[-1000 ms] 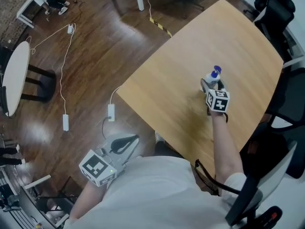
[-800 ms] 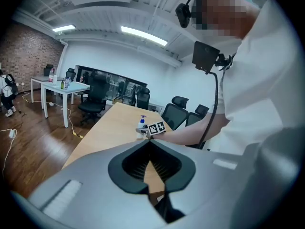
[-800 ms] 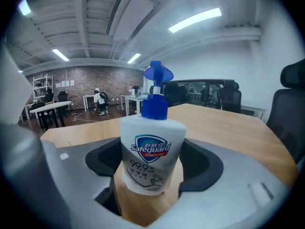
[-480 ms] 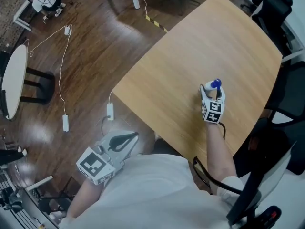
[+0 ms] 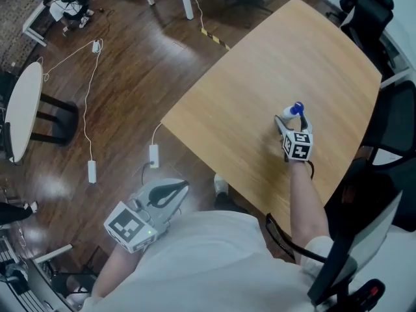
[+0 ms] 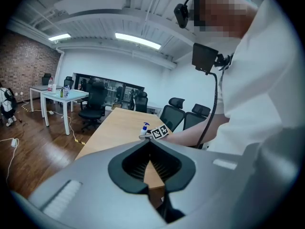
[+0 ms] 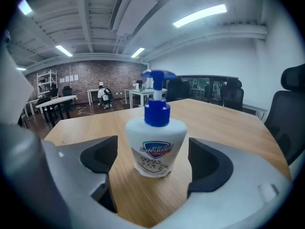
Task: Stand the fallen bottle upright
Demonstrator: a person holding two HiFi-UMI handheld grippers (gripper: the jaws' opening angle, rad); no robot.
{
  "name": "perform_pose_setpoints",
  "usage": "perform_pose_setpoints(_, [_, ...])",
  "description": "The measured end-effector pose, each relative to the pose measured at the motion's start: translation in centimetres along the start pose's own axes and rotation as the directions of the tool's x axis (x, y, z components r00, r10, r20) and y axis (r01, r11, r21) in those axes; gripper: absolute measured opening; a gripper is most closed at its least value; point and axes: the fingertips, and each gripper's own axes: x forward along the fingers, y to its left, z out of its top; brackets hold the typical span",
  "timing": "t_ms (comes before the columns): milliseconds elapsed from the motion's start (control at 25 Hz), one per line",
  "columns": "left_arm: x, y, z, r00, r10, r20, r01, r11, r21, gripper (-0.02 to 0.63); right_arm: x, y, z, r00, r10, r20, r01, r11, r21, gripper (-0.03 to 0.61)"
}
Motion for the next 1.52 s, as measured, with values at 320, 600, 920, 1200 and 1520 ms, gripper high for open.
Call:
perform_pose_setpoints(320, [-5.1, -1.9, -2.3, 0.996, -0.062, 0.069, 0.058, 0.997, 0.050, 0.001, -10.0, 1.9, 0.6, 0.994, -0.086, 0.063, 0.089, 0.996, -0.033, 0.465])
perform_pose_setpoints(600, [-9.7, -7.3, -7.7, 0.970, -0.228, 0.084, 0.221, 0.971, 0.087, 0.000, -24.8, 9.0, -1.2, 0.985, -0.109, 0.135, 0.109, 0.994, 0.005, 0.465])
perform_pose_setpoints(920, [-12.0, -13.2, -11.6, 0.936, -0.348, 0.052, 0.343, 0.935, 0.086, 0.000, -39.1, 17.9, -3.8, 0.991, -0.025, 0.130, 0.019, 0.999, 0.051, 0.465])
perform_pose_setpoints(1200, [-11.0, -16.8, -12.9, 0.928, -0.371, 0.035, 0.364, 0.923, 0.126, 0.000, -47.7, 21.2, -5.2, 0.984, 0.016, 0.179, -0.025, 0.999, 0.044, 0.465])
perform_pose_setpoints(1520, [-8.7, -26.6, -13.4, 0.913, -0.406, 0.032, 0.389, 0.894, 0.222, 0.001, -59.7, 21.2, -10.1, 0.972, -0.002, 0.235, -0.022, 0.995, 0.097, 0.465])
